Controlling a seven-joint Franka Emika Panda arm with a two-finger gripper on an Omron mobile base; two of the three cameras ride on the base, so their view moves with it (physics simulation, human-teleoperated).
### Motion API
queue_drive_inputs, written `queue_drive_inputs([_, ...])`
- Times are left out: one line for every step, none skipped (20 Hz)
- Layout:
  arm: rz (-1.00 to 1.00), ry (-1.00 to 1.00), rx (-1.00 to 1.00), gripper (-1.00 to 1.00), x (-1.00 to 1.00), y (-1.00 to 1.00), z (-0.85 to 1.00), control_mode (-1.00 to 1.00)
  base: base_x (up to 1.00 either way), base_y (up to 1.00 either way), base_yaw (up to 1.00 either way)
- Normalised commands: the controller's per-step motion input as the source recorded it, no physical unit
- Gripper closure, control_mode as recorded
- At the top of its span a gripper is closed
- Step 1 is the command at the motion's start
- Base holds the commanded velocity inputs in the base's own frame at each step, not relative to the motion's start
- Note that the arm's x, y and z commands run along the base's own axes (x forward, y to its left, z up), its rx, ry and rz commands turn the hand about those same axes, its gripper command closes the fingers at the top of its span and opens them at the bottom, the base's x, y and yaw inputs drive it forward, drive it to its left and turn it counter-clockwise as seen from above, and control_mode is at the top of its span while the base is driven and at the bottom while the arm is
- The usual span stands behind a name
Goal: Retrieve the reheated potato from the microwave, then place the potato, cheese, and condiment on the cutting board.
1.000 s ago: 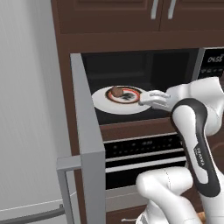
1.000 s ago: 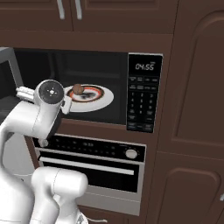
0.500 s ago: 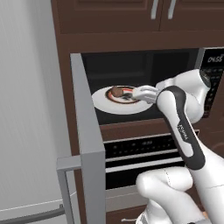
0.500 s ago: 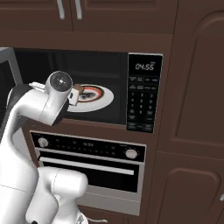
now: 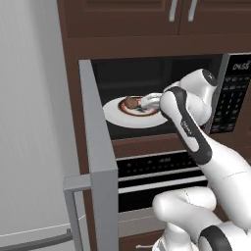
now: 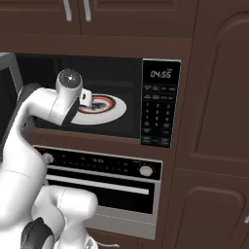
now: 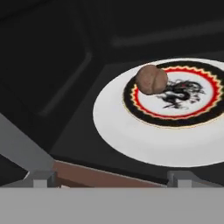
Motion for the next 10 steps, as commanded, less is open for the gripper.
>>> queue_drive_inputs([0.09,0.0,-0.14,-1.0,0.51,-0.03,-0.14,-1.0,0.0,0.0,0.0])
queue_drive_inputs([0.12,0.0,-0.11,-1.0,0.53,-0.08,-0.13,-1.0,0.0,0.0,0.0])
queue_drive_inputs([0.13,0.0,-0.1,-1.0,0.52,-0.11,-0.13,-1.0,0.0,0.0,0.0])
queue_drive_inputs([0.15,0.0,-0.12,-1.0,0.45,-0.08,-0.18,-1.0,0.0,0.0,0.0])
queue_drive_inputs([0.18,0.0,-0.12,-1.0,0.4,-0.03,-0.22,-1.0,0.0,0.0,0.0])
queue_drive_inputs([0.19,-0.03,-0.14,-1.0,0.32,0.03,-0.3,-1.0,0.0,0.0,0.0])
queue_drive_inputs([0.18,-0.01,-0.13,-1.0,0.31,0.07,-0.31,-1.0,0.0,0.0,0.0])
queue_drive_inputs([0.17,-0.01,-0.09,-1.0,0.32,0.07,-0.31,-1.0,0.0,0.0,0.0])
queue_drive_inputs([0.15,-0.02,-0.09,-1.0,0.33,0.07,-0.3,-1.0,0.0,0.0,0.0])
queue_drive_inputs([0.12,-0.04,-0.06,-1.0,0.37,0.08,-0.27,-1.0,0.0,0.0,0.0])
